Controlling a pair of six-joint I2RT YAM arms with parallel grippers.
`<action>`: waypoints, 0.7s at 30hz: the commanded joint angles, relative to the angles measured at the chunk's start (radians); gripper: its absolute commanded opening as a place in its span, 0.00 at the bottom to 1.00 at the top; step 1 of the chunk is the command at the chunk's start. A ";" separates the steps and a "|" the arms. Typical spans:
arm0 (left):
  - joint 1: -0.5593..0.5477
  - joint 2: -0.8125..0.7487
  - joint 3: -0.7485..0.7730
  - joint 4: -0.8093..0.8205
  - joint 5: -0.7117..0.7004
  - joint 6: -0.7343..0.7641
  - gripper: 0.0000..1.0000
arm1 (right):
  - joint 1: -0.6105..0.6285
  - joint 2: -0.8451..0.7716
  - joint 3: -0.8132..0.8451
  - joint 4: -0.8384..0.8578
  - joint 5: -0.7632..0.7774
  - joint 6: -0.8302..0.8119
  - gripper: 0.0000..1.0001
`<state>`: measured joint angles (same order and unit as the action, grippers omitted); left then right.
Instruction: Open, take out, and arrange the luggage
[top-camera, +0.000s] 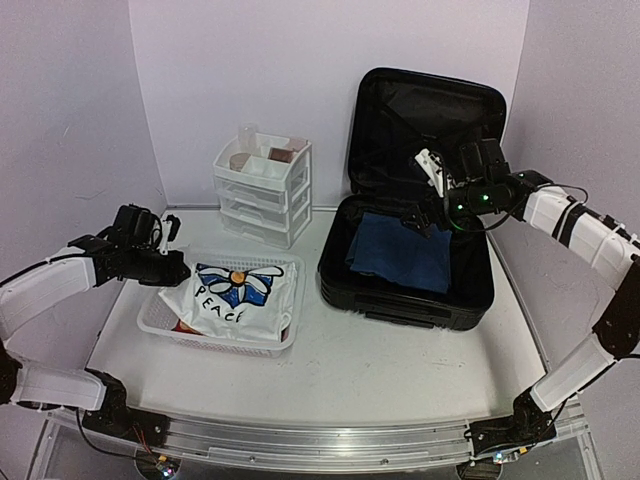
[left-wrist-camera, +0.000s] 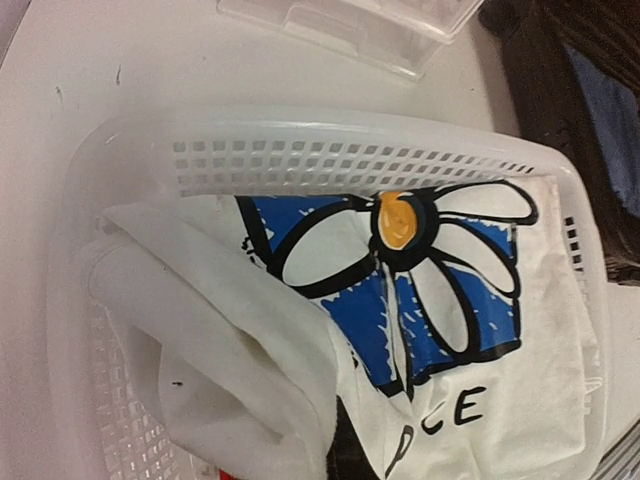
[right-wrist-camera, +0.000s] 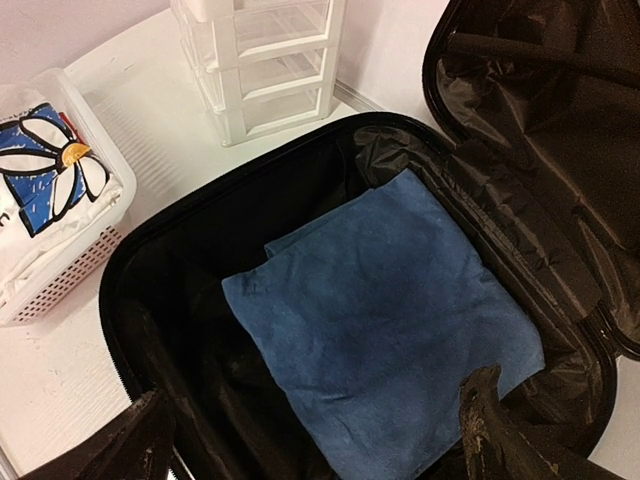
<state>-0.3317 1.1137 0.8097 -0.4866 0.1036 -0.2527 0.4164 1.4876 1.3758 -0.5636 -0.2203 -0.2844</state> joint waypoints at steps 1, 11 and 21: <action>0.010 0.051 0.062 -0.041 -0.128 0.004 0.00 | 0.009 0.002 0.050 0.021 -0.002 -0.007 0.98; 0.009 0.027 0.216 -0.428 -0.477 -0.183 0.63 | 0.010 0.001 0.014 0.012 0.034 -0.038 0.98; 0.010 0.105 0.272 -0.215 0.067 -0.264 0.41 | 0.072 0.071 0.054 -0.025 -0.067 0.061 0.98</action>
<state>-0.3237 1.1282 1.0512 -0.8246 -0.0654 -0.4744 0.4278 1.5139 1.3773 -0.5854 -0.2234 -0.2928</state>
